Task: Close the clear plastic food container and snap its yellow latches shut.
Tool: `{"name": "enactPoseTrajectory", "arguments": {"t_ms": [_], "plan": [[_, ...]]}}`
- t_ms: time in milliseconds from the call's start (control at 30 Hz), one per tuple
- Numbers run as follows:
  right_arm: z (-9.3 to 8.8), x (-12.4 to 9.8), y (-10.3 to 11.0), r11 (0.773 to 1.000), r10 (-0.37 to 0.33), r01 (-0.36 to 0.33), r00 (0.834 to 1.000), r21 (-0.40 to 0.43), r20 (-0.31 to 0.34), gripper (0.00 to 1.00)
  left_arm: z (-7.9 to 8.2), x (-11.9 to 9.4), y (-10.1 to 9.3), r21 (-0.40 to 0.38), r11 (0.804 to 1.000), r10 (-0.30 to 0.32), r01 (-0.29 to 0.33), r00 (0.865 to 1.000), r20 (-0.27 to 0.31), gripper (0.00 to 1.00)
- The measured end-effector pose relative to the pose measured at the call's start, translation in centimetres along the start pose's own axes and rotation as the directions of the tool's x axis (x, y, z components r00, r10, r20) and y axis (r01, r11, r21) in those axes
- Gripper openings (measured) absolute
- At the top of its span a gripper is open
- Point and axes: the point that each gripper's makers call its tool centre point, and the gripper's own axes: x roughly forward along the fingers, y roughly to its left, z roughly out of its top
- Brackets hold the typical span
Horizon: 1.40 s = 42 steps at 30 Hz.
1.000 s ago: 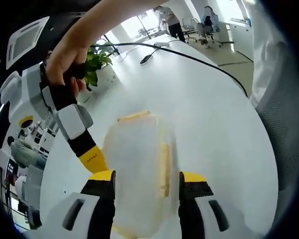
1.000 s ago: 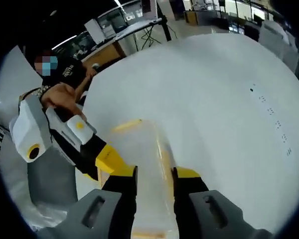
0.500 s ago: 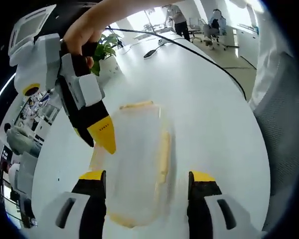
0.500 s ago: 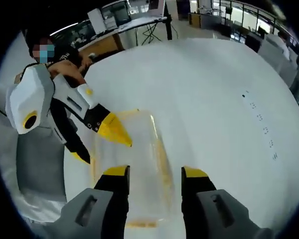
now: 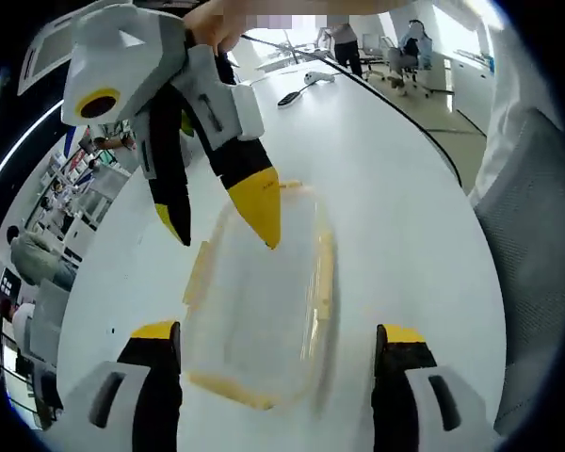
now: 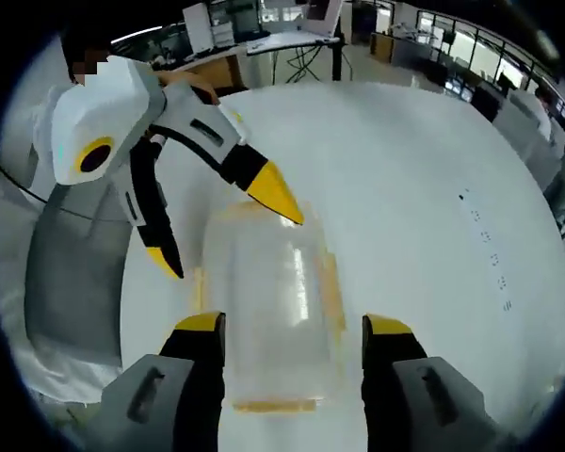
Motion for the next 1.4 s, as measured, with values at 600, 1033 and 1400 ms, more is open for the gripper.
{"name": "enactPoseTrajectory", "arguments": {"t_ms": [600, 1033, 1400], "plan": [[-1.8, -1.6, 1.6, 0.999, -0.043, 0.043, 0.999, 0.012, 0.008, 0.69, -0.2, -0.1, 2.8, 0.000, 0.997, -0.073, 0.073, 0.997, -0.040, 0.96], [-3.5, -1.0, 2.0, 0.999, -0.036, 0.036, 0.999, 0.019, -0.039, 0.79, -1.9, 0.3, 2.5, -0.007, 0.983, -0.181, 0.182, 0.976, -0.117, 0.96], [-5.6, 0.4, 1.7, 0.999, -0.050, 0.050, 0.992, -0.002, -0.117, 0.83, -2.3, 1.6, 2.2, 0.034, 0.975, -0.214, 0.221, 0.966, -0.143, 0.97]]}}
